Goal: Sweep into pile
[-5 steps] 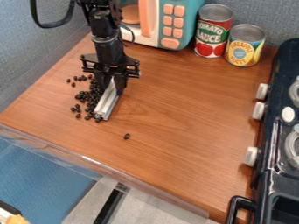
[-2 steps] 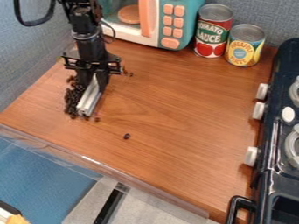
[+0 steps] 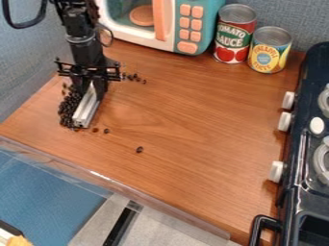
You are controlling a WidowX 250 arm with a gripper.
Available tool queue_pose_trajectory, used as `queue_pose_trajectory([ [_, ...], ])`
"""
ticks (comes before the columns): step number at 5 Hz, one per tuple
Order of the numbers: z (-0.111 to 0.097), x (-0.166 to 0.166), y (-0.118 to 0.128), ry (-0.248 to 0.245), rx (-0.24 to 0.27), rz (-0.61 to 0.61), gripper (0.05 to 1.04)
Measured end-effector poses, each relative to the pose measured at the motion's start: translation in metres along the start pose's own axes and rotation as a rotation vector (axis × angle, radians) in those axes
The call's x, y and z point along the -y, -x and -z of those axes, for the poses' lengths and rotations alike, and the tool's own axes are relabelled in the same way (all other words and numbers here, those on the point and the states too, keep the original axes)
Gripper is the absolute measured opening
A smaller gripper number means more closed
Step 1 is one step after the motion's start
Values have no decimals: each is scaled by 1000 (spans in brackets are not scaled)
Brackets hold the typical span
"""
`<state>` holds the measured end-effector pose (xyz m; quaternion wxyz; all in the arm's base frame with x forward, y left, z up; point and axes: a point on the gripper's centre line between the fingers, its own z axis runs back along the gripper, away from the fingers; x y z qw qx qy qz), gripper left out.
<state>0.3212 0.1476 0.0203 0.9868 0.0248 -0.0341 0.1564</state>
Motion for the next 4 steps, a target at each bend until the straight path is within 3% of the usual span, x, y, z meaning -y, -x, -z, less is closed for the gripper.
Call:
queue_pose_trajectory([
  [3,-7,24,5,93,-28,1,372],
  [4,-30,42,4,127,23,39,372],
])
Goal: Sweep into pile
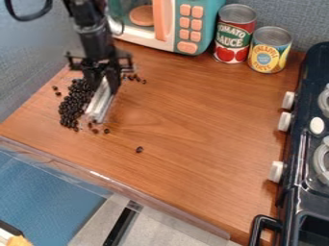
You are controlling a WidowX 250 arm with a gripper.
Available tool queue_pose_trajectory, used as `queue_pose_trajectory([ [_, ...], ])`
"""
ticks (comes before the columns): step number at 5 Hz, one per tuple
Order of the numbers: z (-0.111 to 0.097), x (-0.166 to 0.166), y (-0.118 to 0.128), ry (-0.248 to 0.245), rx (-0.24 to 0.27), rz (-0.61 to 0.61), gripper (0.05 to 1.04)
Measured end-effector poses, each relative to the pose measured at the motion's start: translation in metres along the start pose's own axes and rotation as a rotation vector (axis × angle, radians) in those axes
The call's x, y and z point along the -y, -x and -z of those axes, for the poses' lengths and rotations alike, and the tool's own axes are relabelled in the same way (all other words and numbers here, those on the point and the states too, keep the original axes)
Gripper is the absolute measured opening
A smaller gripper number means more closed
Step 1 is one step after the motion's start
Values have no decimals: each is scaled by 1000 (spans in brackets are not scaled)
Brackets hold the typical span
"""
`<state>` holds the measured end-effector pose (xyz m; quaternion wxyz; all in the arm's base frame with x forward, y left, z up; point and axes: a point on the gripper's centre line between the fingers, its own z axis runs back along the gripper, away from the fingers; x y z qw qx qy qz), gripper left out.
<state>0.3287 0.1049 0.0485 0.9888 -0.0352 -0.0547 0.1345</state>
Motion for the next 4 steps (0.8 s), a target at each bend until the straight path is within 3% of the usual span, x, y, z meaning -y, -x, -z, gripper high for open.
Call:
queue_pose_trajectory([
  [1,-20,25,11,39,20,55,372],
  [2,-17,51,32,56,-2,138,372],
  [4,9,90,69,60,-49,256,372],
])
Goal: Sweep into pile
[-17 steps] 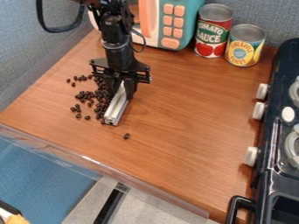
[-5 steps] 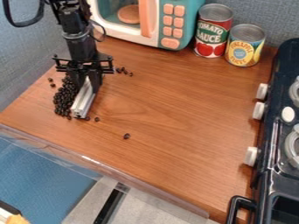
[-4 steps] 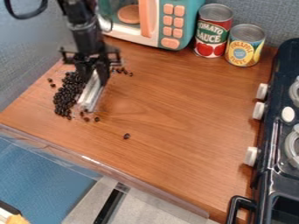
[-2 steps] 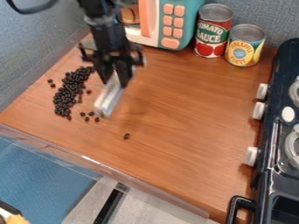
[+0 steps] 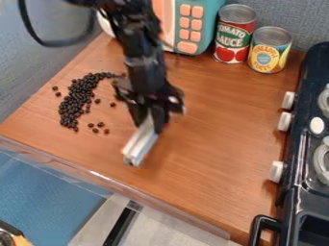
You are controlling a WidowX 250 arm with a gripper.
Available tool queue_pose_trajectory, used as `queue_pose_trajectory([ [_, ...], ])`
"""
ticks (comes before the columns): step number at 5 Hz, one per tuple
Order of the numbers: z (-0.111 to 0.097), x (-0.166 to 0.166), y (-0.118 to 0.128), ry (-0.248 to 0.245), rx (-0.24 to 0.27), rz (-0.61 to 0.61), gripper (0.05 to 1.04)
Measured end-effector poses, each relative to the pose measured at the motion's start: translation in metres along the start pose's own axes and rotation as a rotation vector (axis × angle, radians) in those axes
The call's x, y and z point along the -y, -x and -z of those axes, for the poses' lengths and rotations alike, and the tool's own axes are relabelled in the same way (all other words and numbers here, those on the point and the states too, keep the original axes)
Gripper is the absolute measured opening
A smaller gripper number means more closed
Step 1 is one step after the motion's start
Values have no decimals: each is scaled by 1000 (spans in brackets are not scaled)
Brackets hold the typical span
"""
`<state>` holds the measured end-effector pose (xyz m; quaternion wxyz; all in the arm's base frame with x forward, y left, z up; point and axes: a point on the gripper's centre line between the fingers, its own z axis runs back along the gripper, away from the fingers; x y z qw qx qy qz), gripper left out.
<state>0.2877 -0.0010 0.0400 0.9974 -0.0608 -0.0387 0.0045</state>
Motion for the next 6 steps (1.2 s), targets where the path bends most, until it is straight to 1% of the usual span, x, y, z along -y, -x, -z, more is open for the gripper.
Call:
queue_pose_trajectory([
  [1,7,4,6,-14,-1,2,372],
  [2,5,12,8,-11,33,14,372],
  [4,9,2,3,-45,82,-8,372],
  [6,18,-10,-1,-62,67,-50,372],
])
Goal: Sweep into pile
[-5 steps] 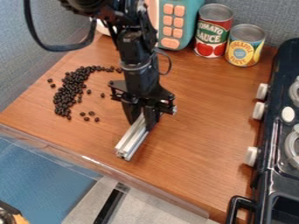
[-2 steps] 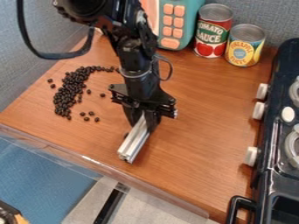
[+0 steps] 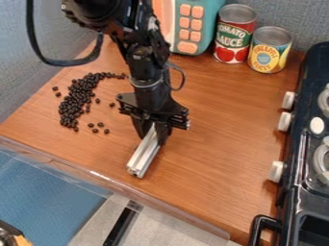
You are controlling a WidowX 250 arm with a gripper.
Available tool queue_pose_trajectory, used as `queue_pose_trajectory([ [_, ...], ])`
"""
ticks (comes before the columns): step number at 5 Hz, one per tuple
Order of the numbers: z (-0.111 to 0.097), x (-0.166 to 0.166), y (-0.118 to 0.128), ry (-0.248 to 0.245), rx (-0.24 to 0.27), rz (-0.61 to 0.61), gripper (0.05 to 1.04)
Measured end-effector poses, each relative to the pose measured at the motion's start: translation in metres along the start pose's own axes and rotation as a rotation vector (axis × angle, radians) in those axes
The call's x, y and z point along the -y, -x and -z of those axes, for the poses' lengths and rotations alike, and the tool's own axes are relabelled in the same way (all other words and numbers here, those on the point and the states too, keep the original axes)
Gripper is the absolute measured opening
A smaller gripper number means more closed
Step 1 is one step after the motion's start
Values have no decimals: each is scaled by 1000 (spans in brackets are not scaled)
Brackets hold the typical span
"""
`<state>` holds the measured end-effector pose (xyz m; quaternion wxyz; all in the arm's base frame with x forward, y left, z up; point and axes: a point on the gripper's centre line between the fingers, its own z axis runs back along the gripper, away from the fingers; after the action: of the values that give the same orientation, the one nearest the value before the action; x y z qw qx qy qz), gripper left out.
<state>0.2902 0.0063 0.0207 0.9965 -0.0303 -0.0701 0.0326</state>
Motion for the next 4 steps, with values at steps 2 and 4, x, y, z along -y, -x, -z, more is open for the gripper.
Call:
queue_pose_trajectory([
  [2,3,-12,-3,-20,-12,-10,372],
  [4,3,-32,-15,-34,3,-51,372],
])
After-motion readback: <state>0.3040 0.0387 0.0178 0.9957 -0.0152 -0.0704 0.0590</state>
